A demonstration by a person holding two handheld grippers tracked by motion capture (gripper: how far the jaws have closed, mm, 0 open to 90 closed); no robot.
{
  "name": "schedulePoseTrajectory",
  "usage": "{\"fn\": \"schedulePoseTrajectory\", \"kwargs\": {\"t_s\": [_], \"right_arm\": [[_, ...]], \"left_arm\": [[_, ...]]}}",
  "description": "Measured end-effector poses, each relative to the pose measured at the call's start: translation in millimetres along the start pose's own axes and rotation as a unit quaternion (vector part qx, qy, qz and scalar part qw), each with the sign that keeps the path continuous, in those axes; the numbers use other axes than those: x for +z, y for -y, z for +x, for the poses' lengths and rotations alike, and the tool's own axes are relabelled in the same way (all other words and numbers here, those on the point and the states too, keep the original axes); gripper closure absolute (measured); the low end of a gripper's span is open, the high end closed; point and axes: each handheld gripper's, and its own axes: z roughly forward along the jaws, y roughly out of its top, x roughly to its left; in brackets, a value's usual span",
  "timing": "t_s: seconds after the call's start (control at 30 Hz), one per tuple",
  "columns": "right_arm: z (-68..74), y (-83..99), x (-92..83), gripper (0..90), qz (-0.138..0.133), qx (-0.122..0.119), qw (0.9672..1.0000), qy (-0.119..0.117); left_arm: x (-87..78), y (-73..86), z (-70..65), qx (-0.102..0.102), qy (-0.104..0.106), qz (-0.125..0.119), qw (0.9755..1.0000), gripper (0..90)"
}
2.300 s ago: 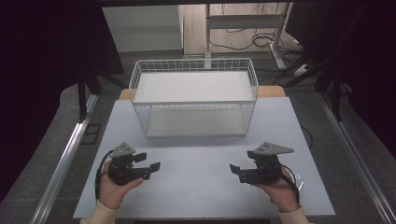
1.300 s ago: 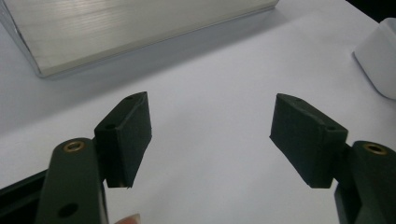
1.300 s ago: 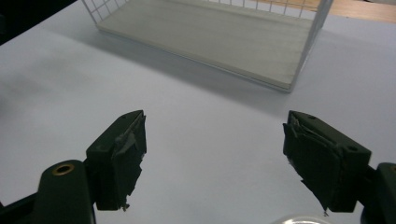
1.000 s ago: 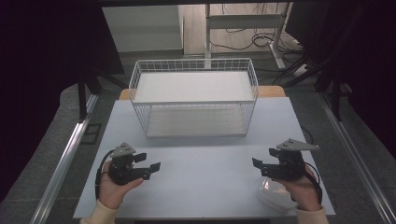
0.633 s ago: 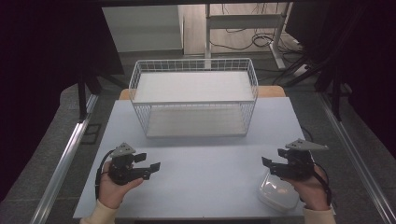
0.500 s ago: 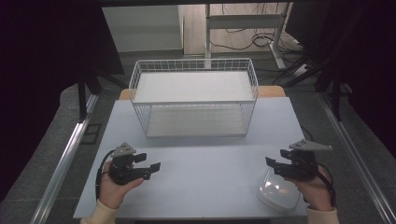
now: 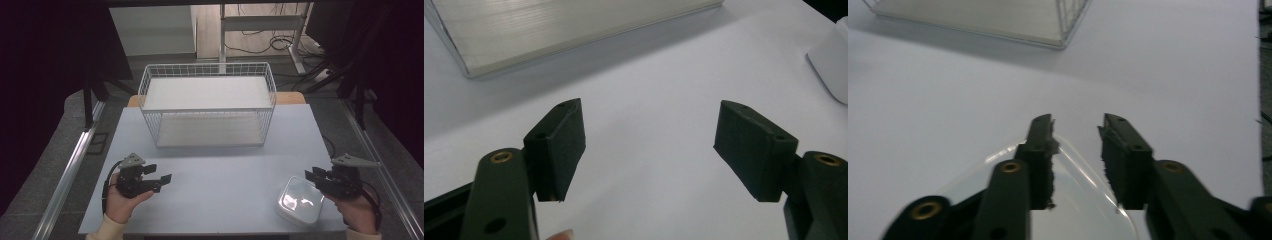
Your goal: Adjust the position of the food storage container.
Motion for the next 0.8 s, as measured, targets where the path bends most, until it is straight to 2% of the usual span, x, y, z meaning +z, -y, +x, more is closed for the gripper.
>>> {"fn": "schedulePoseTrajectory", "kwargs": {"t_s": [0.03, 0.07, 0.1, 0.13, 0.17, 0.2, 0.23, 0.27, 0.33, 0.37, 0.4, 0.43, 0.47, 0.53, 0.57, 0.6, 0.7, 0.8], "right_arm": [[-4.4, 5.8, -7.8, 74.8, 0.0, 0.003, 0.9999, 0.013], [-4.4, 5.8, -7.8, 74.8, 0.0, 0.003, 0.9999, 0.013], [-7.2, 11.1, -14.0, 82.2, 0.002, 0.001, 0.9996, 0.027], [-7.2, 11.1, -14.0, 82.2, 0.002, 0.001, 0.9996, 0.027], [-10.0, 18.4, -19.8, 88.3, 0.015, -0.004, 0.999, 0.041], [-10.0, 18.4, -19.8, 88.3, 0.015, -0.004, 0.999, 0.041], [-12.4, 28.5, -23.3, 89.1, 0.04, -0.013, 0.9971, 0.063], [-12.4, 28.5, -23.3, 89.1, 0.04, -0.013, 0.9971, 0.063], [-14.6, 41.5, -25.1, 89.2, 0.071, -0.02, 0.993, 0.092], [-16.0, 54.8, -27.5, 89.2, 0.095, -0.02, 0.9901, 0.102], [-16.0, 54.8, -27.5, 89.2, 0.095, -0.02, 0.9901, 0.102], [-14.6, 66.2, -29.0, 89.2, 0.118, -0.019, 0.9882, 0.096], [-14.6, 66.2, -29.0, 89.2, 0.118, -0.019, 0.9882, 0.096], [-11.0, 74.3, -29.3, 89.2, 0.134, -0.024, 0.9873, 0.083], [-6.3, 77.2, -27.9, 89.2, 0.14, -0.03, 0.9874, 0.068], [-6.3, 77.2, -27.9, 89.2, 0.14, -0.03, 0.9874, 0.068], [2.4, 75.1, -18.2, 89.3, 0.151, -0.041, 0.9867, 0.043], [7.5, 74.0, -12.7, 89.3, 0.158, -0.048, 0.9854, 0.042]], "left_arm": [[0.0, 0.0, -0.2, 0.0, 0.0, 0.0, 1.0, 28.7], [0.1, 0.0, -0.3, 0.001, 0.0, 0.0, 1.0, 28.7], [0.3, -0.1, -0.6, 0.001, 0.0, 0.0, 1.0, 28.7], [0.3, -0.1, -0.6, 0.001, 0.0, 0.0, 1.0, 28.7], [0.3, -0.2, -0.8, 0.0, 0.0, 0.0, 1.0, 28.7], [0.3, -0.3, -0.8, 0.0, 0.0, 0.0, 1.0, 28.7], [0.3, -0.2, -0.9, 0.0, -0.001, 0.001, 1.0, 28.7], [0.3, -0.2, -0.9, 0.0, -0.001, 0.001, 1.0, 28.7], [-0.3, -0.1, -1.4, 0.0, -0.001, 0.001, 1.0, 28.7], [-0.3, -0.2, -1.5, -0.001, -0.001, 0.0, 1.0, 28.7], [-0.4, -0.3, -1.6, -0.001, -0.001, -0.001, 1.0, 28.7], [-0.6, -0.6, -1.7, -0.001, -0.001, -0.001, 1.0, 28.7], [-0.6, -0.6, -1.7, -0.001, -0.001, -0.001, 1.0, 28.7], [-1.1, -1.2, -1.8, 0.0, -0.001, -0.001, 1.0, 28.7], [-1.2, -1.4, -1.9, 0.0, -0.002, -0.001, 1.0, 28.7], [-1.3, -1.6, -2.0, 0.0, -0.002, -0.002, 1.0, 28.7], [-2.0, -1.6, -1.1, -0.002, -0.002, -0.003, 1.0, 28.7], [-2.4, -1.4, -0.2, -0.003, -0.002, -0.004, 1.0, 28.7]]}}
